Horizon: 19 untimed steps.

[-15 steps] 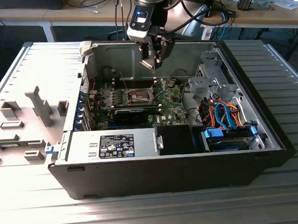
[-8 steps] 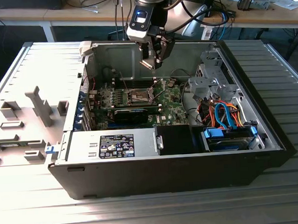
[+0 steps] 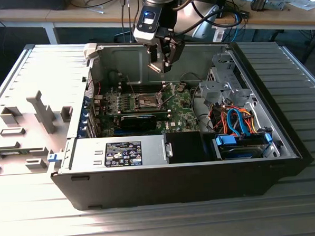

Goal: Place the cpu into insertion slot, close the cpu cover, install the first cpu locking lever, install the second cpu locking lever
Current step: 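Place the cpu into insertion slot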

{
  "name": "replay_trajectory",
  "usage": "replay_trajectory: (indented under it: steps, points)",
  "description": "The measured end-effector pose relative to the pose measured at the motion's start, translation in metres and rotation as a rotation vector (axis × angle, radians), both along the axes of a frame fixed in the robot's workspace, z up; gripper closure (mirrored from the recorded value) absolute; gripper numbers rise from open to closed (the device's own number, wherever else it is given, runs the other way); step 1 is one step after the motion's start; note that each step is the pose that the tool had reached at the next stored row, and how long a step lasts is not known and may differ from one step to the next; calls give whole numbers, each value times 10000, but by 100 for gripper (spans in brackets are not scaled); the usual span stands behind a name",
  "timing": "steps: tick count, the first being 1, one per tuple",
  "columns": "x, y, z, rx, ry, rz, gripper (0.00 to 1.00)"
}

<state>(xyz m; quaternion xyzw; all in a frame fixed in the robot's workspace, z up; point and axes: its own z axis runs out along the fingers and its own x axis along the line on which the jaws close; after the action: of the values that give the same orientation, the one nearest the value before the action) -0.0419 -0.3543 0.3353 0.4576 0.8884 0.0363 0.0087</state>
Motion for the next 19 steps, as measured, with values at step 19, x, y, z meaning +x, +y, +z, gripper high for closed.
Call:
replay_trajectory:
  steps: [19]
  points:
    - [0,0,-5,-3,0,-204,46]
